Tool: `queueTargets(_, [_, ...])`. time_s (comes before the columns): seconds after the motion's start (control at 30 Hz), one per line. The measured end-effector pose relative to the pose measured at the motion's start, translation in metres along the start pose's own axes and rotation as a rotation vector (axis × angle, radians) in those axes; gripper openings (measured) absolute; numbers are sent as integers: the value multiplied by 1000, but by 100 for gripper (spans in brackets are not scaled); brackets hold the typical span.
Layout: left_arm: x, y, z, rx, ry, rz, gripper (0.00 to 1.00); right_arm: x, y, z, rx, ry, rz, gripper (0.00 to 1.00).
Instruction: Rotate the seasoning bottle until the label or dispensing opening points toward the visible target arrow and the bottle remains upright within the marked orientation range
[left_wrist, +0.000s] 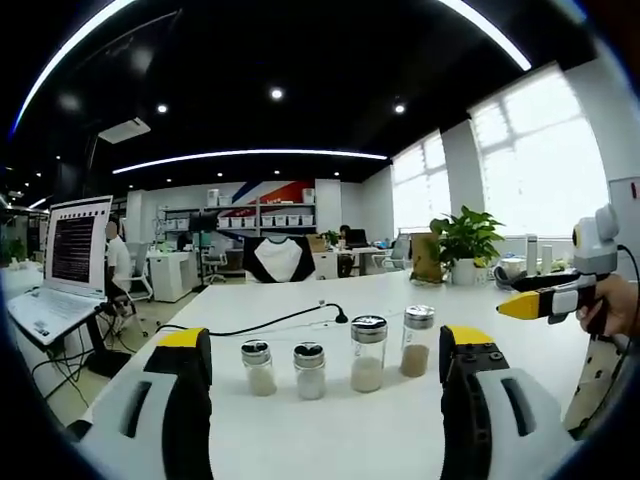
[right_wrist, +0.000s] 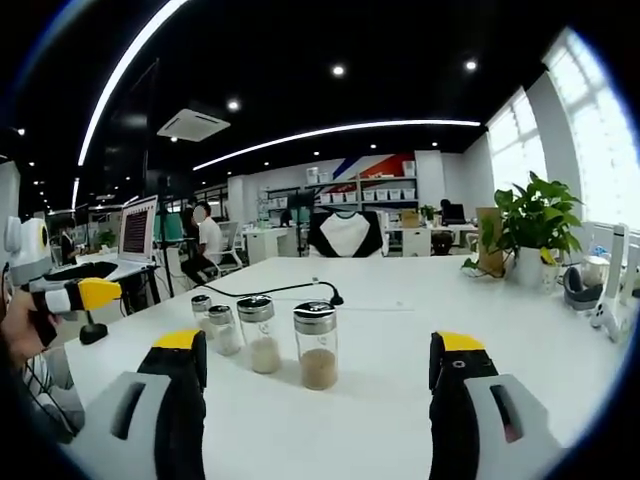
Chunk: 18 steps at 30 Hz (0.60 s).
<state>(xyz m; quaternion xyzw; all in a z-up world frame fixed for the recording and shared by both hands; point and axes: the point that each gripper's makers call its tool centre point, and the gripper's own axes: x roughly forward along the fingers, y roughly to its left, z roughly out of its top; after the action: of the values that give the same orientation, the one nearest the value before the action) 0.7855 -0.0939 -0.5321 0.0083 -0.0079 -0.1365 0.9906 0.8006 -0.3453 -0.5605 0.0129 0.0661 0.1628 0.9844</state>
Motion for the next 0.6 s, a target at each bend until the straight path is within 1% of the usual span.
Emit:
queueTargets(0.13, [-1,-1,1,-20,-4,-5,100,1,2,0,0,3,8,94])
queueTargets(0.2, [-1,0,1,-17,-4,-2,100,2,4,0,0,3,13,94])
queueTargets(0.27, [-2,0,3,-15,-17,-8,100,3,5,0,-3,4,18,95])
queueTargets(0.37, [-3,0,3,-21,-21,-8,100,5,12,-1,-42,18,42,96])
queueTargets(0.43, [-4,0,3,-15,-19,-7,100,7,15,1,-54,15,46,96])
queueTargets(0.6, [-6,0,2,-19,-15,-5,100,13,23,2,-31,14,75,94])
